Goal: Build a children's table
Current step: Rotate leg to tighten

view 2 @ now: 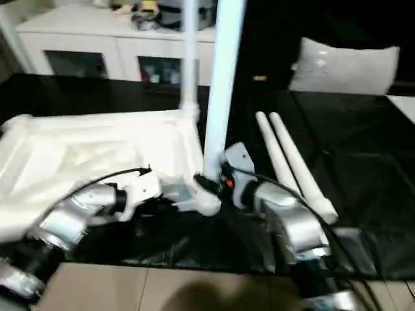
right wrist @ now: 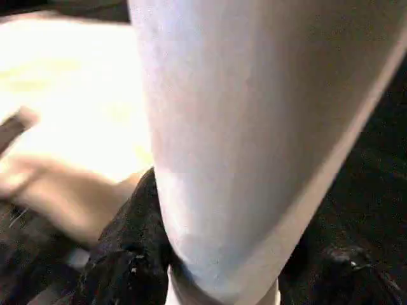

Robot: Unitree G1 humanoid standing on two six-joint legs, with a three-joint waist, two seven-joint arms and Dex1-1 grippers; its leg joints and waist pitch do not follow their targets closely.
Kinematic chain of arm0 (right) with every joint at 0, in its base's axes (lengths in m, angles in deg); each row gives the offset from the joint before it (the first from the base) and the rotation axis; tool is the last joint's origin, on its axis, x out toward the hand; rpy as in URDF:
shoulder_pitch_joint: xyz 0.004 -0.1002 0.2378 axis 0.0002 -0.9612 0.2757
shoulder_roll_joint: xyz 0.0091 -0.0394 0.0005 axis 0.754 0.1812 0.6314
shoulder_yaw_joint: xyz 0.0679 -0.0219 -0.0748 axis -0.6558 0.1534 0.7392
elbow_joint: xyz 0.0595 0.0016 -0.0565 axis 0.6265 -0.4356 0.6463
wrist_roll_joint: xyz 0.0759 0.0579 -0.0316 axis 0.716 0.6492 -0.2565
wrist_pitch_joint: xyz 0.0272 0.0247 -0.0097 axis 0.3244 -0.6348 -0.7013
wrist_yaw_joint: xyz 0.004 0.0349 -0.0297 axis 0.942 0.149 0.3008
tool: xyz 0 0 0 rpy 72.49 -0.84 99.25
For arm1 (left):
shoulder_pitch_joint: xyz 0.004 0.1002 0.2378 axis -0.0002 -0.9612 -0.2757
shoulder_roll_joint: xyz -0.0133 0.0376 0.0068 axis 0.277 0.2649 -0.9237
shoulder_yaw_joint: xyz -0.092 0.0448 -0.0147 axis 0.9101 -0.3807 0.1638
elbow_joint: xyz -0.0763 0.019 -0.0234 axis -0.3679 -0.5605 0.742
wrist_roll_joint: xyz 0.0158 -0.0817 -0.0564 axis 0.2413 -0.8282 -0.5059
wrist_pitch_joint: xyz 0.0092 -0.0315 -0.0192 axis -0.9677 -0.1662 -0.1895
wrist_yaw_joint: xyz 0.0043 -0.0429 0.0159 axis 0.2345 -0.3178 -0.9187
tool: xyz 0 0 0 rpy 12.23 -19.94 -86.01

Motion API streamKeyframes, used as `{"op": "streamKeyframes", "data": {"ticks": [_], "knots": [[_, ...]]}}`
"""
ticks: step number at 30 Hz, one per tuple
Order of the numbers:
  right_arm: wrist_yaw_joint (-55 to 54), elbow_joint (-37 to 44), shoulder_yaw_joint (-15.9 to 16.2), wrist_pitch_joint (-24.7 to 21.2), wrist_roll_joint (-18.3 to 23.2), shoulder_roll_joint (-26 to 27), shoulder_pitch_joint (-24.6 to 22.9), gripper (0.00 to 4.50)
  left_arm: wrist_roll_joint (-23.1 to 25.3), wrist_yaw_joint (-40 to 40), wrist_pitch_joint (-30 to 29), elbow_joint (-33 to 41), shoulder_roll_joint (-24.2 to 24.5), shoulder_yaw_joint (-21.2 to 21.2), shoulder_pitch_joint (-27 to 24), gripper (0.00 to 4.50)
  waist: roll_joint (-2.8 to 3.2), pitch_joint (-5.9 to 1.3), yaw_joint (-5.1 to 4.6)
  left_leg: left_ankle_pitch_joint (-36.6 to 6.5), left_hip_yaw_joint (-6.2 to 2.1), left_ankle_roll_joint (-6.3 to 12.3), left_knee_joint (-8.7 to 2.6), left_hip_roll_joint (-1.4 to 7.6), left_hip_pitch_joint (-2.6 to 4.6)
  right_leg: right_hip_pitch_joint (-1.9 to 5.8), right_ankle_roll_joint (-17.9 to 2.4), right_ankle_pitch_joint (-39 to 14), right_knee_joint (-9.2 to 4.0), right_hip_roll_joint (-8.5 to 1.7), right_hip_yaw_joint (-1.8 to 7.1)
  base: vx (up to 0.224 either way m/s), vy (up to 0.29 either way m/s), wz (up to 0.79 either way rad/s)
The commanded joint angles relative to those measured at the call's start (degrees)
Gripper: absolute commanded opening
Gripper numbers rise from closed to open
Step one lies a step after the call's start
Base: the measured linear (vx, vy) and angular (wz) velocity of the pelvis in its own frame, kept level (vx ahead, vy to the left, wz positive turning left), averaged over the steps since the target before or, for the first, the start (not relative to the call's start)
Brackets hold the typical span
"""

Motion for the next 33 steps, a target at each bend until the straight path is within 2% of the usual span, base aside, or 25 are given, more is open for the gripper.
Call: {"op": "streamKeyframes", "data": {"ticks": [1,2,3,4,5,6,7,8,9,10,12,16,20,21,22,24,26,27,29,30,31,33], "knots": [[-6.3,-6.6,-0.7,-3.6,-1.8,1.8,-0.6,1.86,1.2,-7.8,-3.6,3.2,-4.0,0.8,-0.2,0.0,-0.27,-1.53,0.33,-45.1,-1.38,-0.42,-10.75,5.13,0.73,0.7,-2.1,-10.2,4.79,-2.19,6.99,-0.056,0.013,0.16],[-9.2,-8.3,-1.8,-3.2,-1.7,3.4,0.5,1.86,2.4,-11.5,-6.1,4.4,-6.5,0.6,-0.3,0.0,-2.11,-1.61,0.62,-41.2,-0.71,-1.84,-7.38,1.86,2.0,-0.73,-1.7,-22.1,1.11,-3.23,8.24,0.0,0.0,0.0],[-11.3,-9.5,-2.7,-3.3,-1.5,4.5,1.2,1.86,3.8,-13.5,-7.7,5.0,-8.1,-0.1,0.0,0.0,-2.8,-1.04,1.01,-26.4,0.38,-2.22,-0.91,-2.26,2.87,-3.49,2.2,-52.9,-5.96,-5.91,6.58,0.0,0.0,0.0],[-11.9,-9.6,-2.9,-3.4,-1.4,4.8,1.4,1.86,4.1,-14.0,-8.3,5.3,-8.4,-0.3,0.1,0.0,-3.84,-1.61,1.15,-15.6,-0.09,-0.23,0.53,-2.17,1.12,-2.19,3.9,-59.1,-6.45,-7.9,6.82,-0.019,-0.022,-0.18],[-12.7,-10.3,-2.9,-3.8,-1.5,5.3,1.9,1.86,5.1,-15.0,-8.5,5.2,-9.2,-1.2,0.7,0.0,-2.7,-2.31,1.73,-13.7,-0.76,-0.14,-1.41,-1.5,-0.4,-0.41,3.2,-54.7,-5.24,-7.67,7.19,0.038,0.017,-0.25],[-12.8,-10.5,-2.7,-3.9,-1.6,5.4,2.0,1.86,5.4,-15.0,-7.8,4.7,-9.3,-1.6,1.2,0.0,-2.58,-3.05,2.0,-11.2,-1.44,-0.99,-4.25,-0.26,-3.34,1.25,2.3,-40.7,-2.91,-5.32,7.41,0.038,0.017,-0.25],[-12.8,-10.5,-2.7,-4.1,-1.8,5.5,2.0,1.86,5.5,-15.0,-7.9,4.8,-9.2,-1.6,1.3,0.0,-1.84,-2.88,2.19,-12.8,-1.27,-1.13,-4.7,0.47,-1.78,-0.39,-0.7,-30.5,-2.5,-4.19,7.93,0.057,0.01,-0.03],[-12.7,-10.4,-2.6,-4.3,-1.9,5.6,2.1,1.86,5.5,-14.9,-8.1,4.9,-9.1,-1.6,1.5,0.0,-1.95,-2.78,2.13,-13.8,-0.98,-1.0,-4.7,0.53,-1.3,-0.78,-2.3,-27.4,-2.39,-3.96,8.25,-0.001,-0.011,0.2],[-12.5,-10.3,-2.6,-4.6,-1.9,5.8,2.1,1.86,5.5,-14.7,-8.3,5.1,-8.9,-1.5,1.6,0.0,-1.89,-2.62,1.96,-14.2,-0.82,-0.69,-4.96,0.59,-1.82,-0.38,-4.9,-23.7,-1.91,-3.82,8.7,-0.001,-0.011,0.2],[-12.2,-10.5,-2.5,-5.0,-2.3,6.2,2.5,1.86,5.9,-14.5,-9.1,5.9,-7.9,-1.5,1.5,0.0,-2.0,-2.42,1.8,-15.9,-0.87,-0.44,-5.21,0.5,-2.43,0.07,-4.9,-26.4,-1.88,-3.72,8.71,0.0,0.0,0.0],[-12.0,-11.3,-2.4,-4.6,-2.4,6.3,3.0,1.86,6.5,-14.5,-9.4,6.6,-7.2,-1.8,1.3,0.0,-2.0,-2.55,1.62,-17.9,-0.96,-0.35,-5.15,0.3,-2.38,-0.05,-3.9,-29.7,-2.22,-3.97,8.83,0.0,0.0,0.0],[-12.4,-14.3,-2.5,-3.7,-2.7,6.2,4.8,1.86,6.7,-14.4,-10.1,7.3,-6.7,-1.8,0.9,0.0,-1.95,-2.45,1.4,-18.2,-0.89,-0.13,-5.14,0.3,-2.35,-0.44,-3.4,-30.8,-2.59,-3.94,8.92,0.0,0.0,0.0],[-12.0,-16.9,-2.6,-1.9,-3.0,5.8,6.5,1.86,6.8,-14.4,-10.2,7.2,-6.1,-2.3,1.2,0.0,-1.88,-2.53,1.08,-18.0,-0.91,-0.11,-5.16,0.36,-2.49,-0.47,-4.1,-29.2,-2.41,-3.88,9.01,0.0,0.0,0.0],[-11.8,-17.2,-2.7,-1.7,-3.1,5.8,6.8,1.86,6.7,-14.4,-10.2,7.1,-6.0,-2.3,1.3,0.0,-2.04,-2.53,0.98,-17.3,-0.8,0.17,-5.17,0.41,-2.63,-0.43,-4.6,-27.7,-2.33,-3.85,9.12,0.0,0.0,0.0],[-11.4,-17.9,-3.0,-1.3,-3.1,5.8,7.1,2.21,6.6,-14.3,-10.2,7.2,-5.8,-2.4,1.4,0.0,-2.07,-2.51,0.94,-17.1,-0.77,0.28,-5.21,0.46,-2.66,-0.4,-5.0,-26.9,-2.25,-3.81,9.14,0.0,0.0,0.0],[-10.2,-19.1,-3.4,-0.4,-3.0,5.8,7.9,2.21,6.4,-14.1,-10.1,7.3,-5.3,-2.4,1.5,0.0,-2.05,-2.49,0.73,-17.7,-0.76,0.3,-5.24,0.48,-2.67,-0.44,-5.4,-27.1,-2.19,-3.83,9.13,0.0,0.0,0.0],[-9.7,-19.9,-4.0,-0.3,-2.3,5.8,8.3,2.62,6.3,-14.1,-10.0,7.2,-5.1,-2.4,1.6,0.0,-2.14,-2.46,0.56,-18.0,-0.78,0.35,-5.24,0.52,-2.67,-0.48,-5.6,-27.5,-2.22,-3.89,9.16,0.0,0.0,0.0],[-9.6,-20.0,-4.0,-0.2,-2.3,5.7,8.4,2.63,6.3,-14.1,-9.9,7.1,-5.0,-2.3,1.6,0.0,-2.15,-2.44,0.51,-18.0,-0.74,0.42,-5.21,0.53,-2.6,-0.56,-5.8,-27.6,-2.27,-3.89,9.18,0.0,0.0,0.0],[-9.2,-20.3,-3.8,-0.1,-2.5,4.9,8.4,2.77,6.1,-14.1,-9.6,6.8,-4.5,-2.1,1.8,0.0,-2.19,-2.61,0.6,-16.9,-0.71,0.43,-5.16,0.66,-2.58,-0.53,-6.7,-25.7,-2.08,-3.9,9.29,0.0,0.0,0.0],[-9.1,-20.3,-3.9,-0.1,-2.5,4.6,8.3,2.92,6.0,-14.1,-9.5,6.7,-4.3,-2.0,1.8,0.0,-2.4,-2.79,0.81,-15.0,-0.65,0.55,-5.17,0.81,-2.91,-0.23,-7.2,-22.4,-1.71,-3.94,9.37,0.0,0.0,0.0],[-9.2,-20.1,-4.2,-0.5,-2.4,4.3,8.1,3.04,6.0,-14.0,-9.2,6.6,-4.0,-1.9,1.9,0.0,-2.3,-2.69,0.83,-13.4,-0.49,0.87,-5.2,0.79,-3.0,-0.2,-8.0,-19.7,-1.47,-3.78,9.4,0.0,0.0,0.0],[-7.1,-19.1,-5.5,-0.7,-0.3,4.3,7.6,3.14,5.9,-13.9,-8.8,6.2,-3.5,-1.7,2.0,0.0,-2.26,-2.69,0.94,-12.9,-0.34,1.25,-5.12,0.82,-2.91,-0.11,-8.8,-18.6,-1.39,-3.84,9.46,0.0,0.0,0.0]]}}
